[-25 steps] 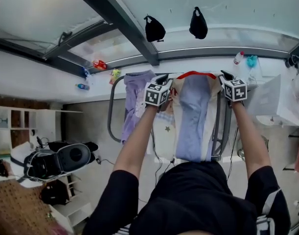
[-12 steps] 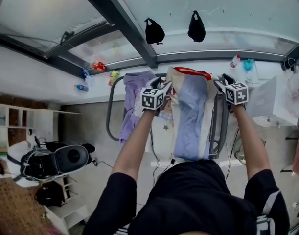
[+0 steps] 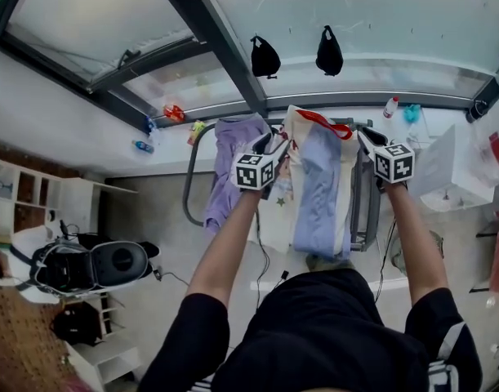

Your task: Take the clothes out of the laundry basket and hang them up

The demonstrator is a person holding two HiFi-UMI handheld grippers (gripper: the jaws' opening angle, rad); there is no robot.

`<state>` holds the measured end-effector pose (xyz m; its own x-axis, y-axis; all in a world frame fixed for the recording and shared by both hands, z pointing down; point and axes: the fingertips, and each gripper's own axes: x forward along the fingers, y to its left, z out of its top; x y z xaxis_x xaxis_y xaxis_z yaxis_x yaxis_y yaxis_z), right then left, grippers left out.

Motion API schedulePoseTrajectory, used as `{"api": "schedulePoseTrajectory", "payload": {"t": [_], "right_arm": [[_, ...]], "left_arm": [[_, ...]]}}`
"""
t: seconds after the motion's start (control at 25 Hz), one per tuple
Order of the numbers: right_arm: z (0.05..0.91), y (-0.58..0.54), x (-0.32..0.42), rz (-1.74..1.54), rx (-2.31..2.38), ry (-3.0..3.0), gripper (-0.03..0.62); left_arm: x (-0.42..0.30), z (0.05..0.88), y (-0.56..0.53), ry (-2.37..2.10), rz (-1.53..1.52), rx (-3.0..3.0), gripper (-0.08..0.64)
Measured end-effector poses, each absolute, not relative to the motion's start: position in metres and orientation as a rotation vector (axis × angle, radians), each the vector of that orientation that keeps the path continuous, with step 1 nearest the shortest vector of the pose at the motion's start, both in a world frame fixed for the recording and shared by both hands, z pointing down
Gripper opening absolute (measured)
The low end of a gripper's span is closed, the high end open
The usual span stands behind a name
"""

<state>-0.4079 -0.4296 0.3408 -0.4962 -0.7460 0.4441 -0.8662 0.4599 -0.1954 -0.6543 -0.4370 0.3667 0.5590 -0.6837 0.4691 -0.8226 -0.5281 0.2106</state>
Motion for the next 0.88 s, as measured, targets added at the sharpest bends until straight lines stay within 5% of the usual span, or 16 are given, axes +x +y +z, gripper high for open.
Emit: {"api": "schedulePoseTrajectory", "payload": {"t": [0.16, 0.88], "right_arm": [[0.316, -0.416, -0.418, 0.47, 1.402, -2.46, 0.0], [0.249, -0.283, -0.47, 0.254, 1.372, -2.522, -0.002]], "left_arm": [[-0.661, 0.346, -0.424, -1.255, 0.417, 2.412, 0.225], [-0.687, 0.277, -0.293, -1.321, 0.259, 2.509, 0.213]]}}
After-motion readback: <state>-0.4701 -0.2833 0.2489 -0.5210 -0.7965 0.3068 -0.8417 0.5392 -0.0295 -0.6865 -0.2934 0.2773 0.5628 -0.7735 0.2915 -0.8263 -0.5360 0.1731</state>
